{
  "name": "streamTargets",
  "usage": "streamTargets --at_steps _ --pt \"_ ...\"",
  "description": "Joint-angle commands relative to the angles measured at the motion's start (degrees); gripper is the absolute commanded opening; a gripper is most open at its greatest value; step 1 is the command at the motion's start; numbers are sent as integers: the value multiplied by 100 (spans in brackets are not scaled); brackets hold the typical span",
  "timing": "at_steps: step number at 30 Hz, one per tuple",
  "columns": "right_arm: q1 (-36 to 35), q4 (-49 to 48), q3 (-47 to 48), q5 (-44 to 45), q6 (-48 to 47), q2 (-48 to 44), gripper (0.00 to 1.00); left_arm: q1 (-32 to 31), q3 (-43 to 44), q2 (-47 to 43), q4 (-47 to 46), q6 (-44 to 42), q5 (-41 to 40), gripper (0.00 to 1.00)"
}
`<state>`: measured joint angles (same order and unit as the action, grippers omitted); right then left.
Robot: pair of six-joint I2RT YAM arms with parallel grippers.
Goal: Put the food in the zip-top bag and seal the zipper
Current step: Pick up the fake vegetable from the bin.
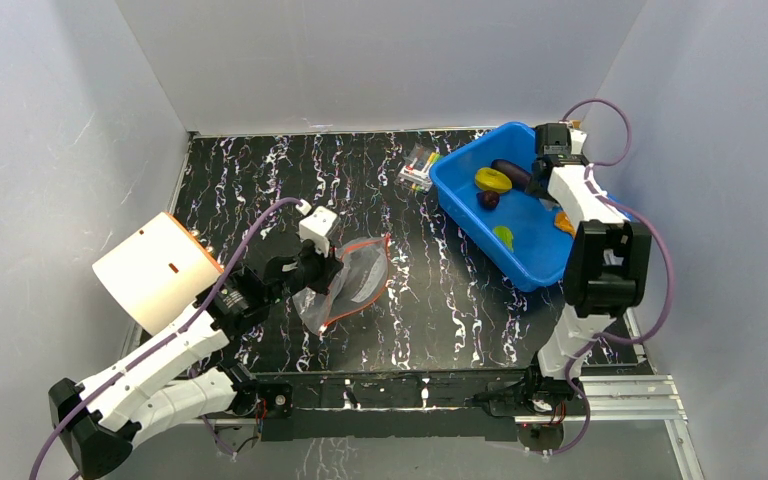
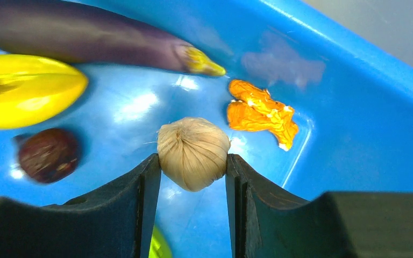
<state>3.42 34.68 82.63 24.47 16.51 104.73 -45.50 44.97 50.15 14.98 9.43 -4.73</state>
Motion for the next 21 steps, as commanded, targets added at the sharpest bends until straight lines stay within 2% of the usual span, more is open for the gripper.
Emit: streamTargets --at_steps 1,6,11,17,21 --pt "-89 -12 -67 -637 266 -923 29 14 13 -110 -246 127 -121 0" --pt "-307 54 -178 -1366 325 -1564 29 17 417 321 -283 108 -473 0" --pt "-681 117 -205 -1881 461 -2133 29 14 1000 788 -299 -297 -1291 0" --pt "-1727 -425 -790 -2522 1073 -2869 29 23 1459 1173 -772 -971 -2647 0" --pt "-2242 -804 -1179 -3017 1537 -3257 29 24 1365 1287 -976 -1132 -2799 0"
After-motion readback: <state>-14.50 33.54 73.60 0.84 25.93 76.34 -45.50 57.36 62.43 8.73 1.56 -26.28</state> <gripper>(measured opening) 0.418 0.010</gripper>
